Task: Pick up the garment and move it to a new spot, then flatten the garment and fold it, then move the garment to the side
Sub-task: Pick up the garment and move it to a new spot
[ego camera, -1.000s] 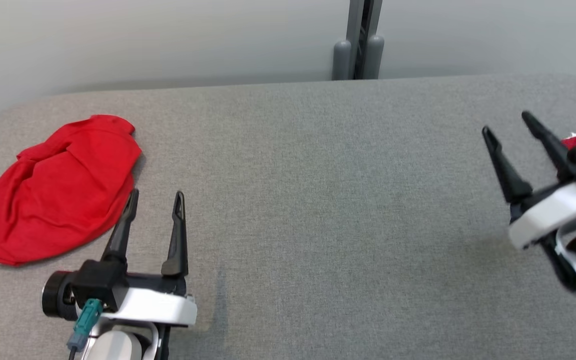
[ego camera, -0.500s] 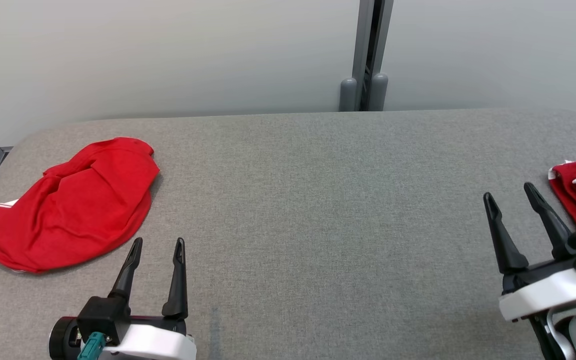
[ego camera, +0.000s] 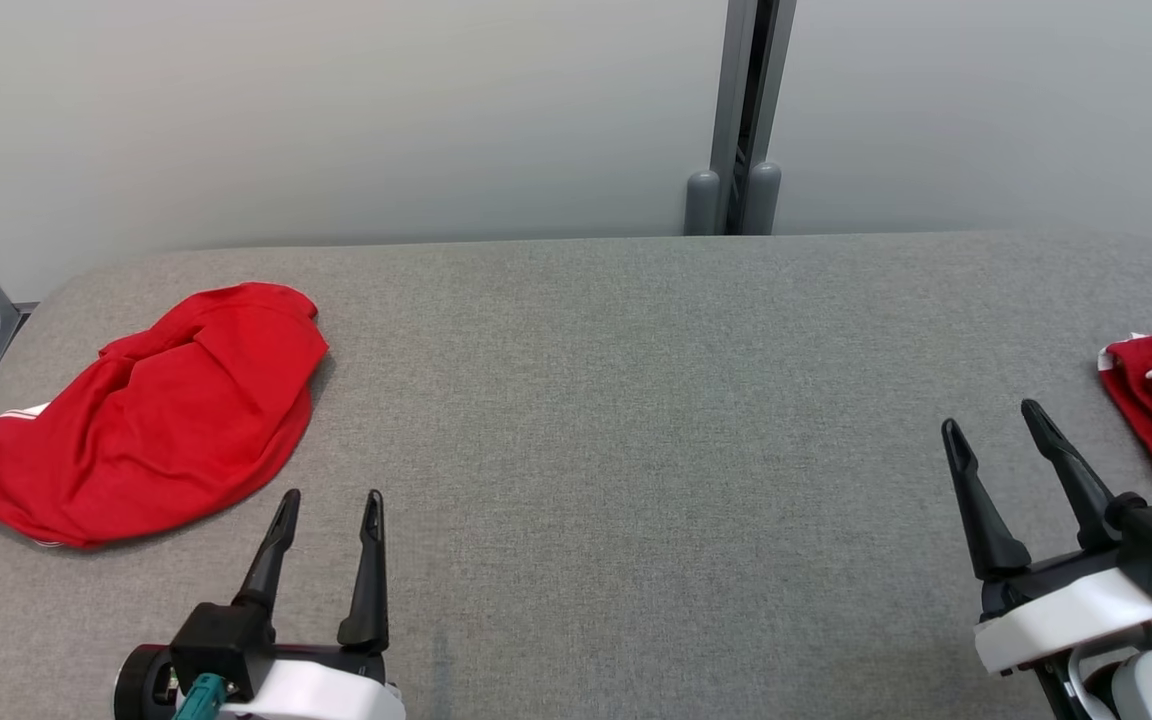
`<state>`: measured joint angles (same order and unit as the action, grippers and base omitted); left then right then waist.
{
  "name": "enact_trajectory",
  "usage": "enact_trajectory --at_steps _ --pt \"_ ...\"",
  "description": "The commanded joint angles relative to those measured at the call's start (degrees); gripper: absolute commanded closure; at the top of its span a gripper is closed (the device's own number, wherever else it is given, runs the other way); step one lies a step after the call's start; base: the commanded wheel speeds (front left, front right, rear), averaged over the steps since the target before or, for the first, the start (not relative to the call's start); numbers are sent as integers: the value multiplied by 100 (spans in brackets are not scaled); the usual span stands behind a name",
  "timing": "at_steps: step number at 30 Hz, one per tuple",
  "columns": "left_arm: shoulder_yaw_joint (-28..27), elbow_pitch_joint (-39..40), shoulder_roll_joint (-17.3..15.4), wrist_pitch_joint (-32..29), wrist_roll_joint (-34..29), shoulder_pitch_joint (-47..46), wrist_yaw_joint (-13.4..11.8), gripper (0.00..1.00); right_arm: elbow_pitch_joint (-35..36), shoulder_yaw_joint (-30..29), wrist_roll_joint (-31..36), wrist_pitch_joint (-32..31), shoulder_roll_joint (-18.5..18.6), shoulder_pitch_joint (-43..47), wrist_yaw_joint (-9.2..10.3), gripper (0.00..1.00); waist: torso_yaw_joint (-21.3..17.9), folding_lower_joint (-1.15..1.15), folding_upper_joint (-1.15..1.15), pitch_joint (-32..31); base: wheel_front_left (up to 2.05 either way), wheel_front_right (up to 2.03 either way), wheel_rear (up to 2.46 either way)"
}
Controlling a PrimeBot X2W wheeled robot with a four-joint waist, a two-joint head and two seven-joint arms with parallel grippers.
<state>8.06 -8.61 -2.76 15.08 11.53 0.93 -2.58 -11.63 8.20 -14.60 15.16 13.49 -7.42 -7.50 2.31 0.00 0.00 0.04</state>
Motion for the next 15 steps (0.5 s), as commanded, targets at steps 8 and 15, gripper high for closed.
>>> enact_trajectory --at_steps 8,15 --pt "77 -22 -26 0 36 30 -50 0 -80 11 -77 9 -4 68 2 0 -26 0 0 -4 0 0 0" --pt "88 -29 -26 0 22 4 -28 0 -117 -6 -68 9 -37 58 2 0 -31 0 0 29 0 0 0"
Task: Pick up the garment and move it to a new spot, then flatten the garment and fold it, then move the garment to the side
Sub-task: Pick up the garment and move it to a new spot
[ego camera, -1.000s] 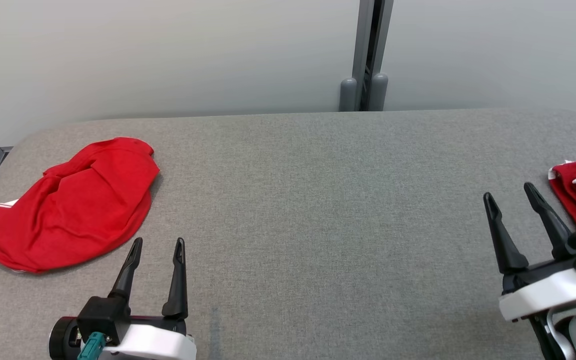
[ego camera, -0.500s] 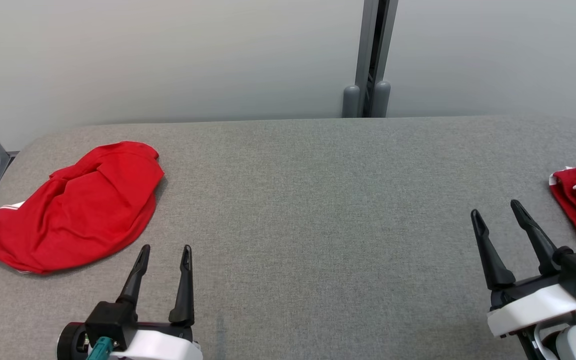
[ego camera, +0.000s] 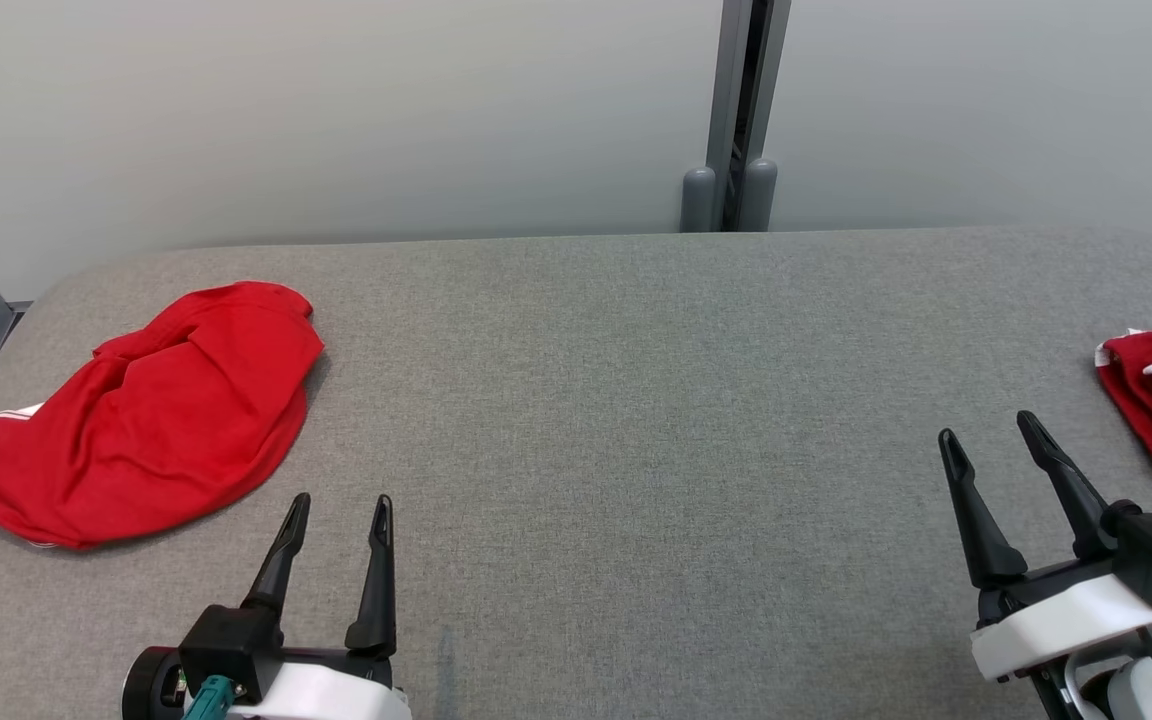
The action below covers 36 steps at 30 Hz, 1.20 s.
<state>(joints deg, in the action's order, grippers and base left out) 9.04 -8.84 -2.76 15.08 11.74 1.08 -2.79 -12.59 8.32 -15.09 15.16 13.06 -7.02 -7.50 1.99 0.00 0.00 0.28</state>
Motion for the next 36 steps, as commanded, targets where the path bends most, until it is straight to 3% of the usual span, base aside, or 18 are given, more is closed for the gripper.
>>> enact_trajectory --at_steps 1,19,36 --pt "-10 -10 -26 0 -2 -15 -7 0 -23 -29 -25 9 -3 16 2 0 0 0 0 7 0 0 0" --pt "54 -28 -27 0 4 -63 4 0 95 -147 -202 9 -87 50 2 0 107 0 0 52 0 0 0" --pt "-62 18 -25 0 -110 21 24 0 170 363 -271 9 -202 88 2 0 1586 0 0 78 0 0 0"
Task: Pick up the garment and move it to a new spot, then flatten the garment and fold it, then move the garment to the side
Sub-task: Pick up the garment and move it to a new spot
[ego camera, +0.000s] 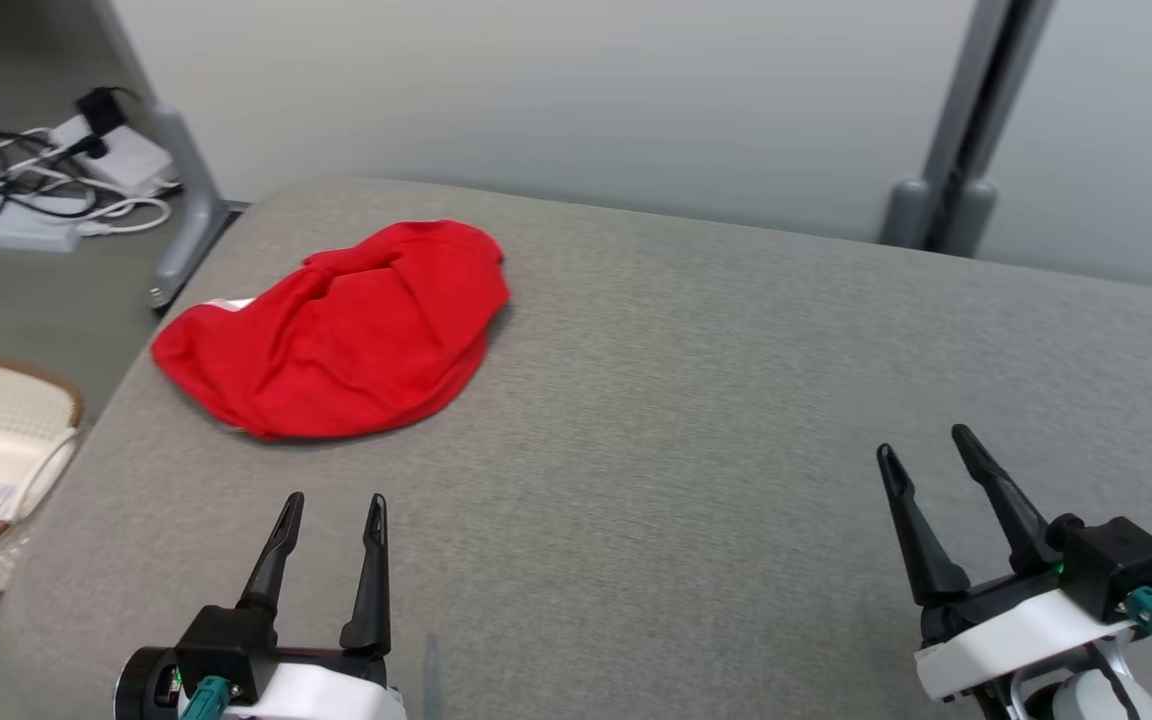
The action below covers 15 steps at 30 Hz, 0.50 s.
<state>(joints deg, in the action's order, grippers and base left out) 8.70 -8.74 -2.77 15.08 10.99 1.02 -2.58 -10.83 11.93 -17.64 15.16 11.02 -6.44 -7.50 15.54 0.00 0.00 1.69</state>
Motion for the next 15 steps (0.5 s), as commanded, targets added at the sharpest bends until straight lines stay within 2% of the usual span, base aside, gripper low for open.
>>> enact_trajectory --at_steps 1,8,15 --pt "-41 8 -24 0 -43 46 16 0 -10 43 -27 9 -13 36 2 0 319 0 0 -84 0 0 0" --pt "-109 35 -26 0 -68 117 46 0 -49 152 -69 9 -82 60 2 0 806 0 0 -188 0 0 0" --pt "-99 62 -23 0 -52 150 17 0 -92 148 -60 9 -121 65 2 0 1034 0 0 -189 0 0 0"
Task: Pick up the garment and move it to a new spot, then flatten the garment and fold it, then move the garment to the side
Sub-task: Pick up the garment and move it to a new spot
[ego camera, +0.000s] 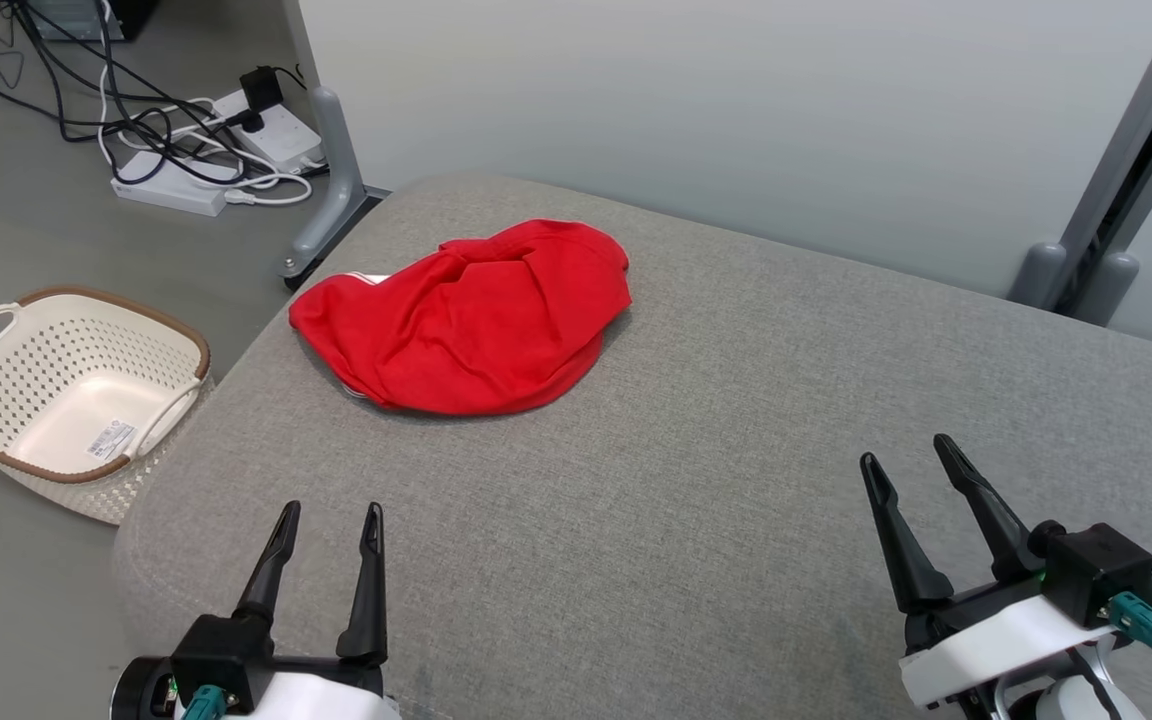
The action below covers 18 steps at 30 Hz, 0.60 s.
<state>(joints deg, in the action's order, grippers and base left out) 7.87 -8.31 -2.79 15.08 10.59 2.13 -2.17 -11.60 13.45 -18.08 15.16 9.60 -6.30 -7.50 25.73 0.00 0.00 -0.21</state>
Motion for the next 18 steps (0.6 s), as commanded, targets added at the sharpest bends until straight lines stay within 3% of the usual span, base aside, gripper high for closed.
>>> enact_trajectory --at_steps 1,18 --pt "-19 20 -23 0 -9 39 -22 0 -16 -2 -19 9 22 52 2 0 26 0 0 6 0 0 0" --pt "-50 -24 -23 0 135 27 -31 0 -1 5 -14 9 54 9 2 0 19 0 0 53 0 0 0"
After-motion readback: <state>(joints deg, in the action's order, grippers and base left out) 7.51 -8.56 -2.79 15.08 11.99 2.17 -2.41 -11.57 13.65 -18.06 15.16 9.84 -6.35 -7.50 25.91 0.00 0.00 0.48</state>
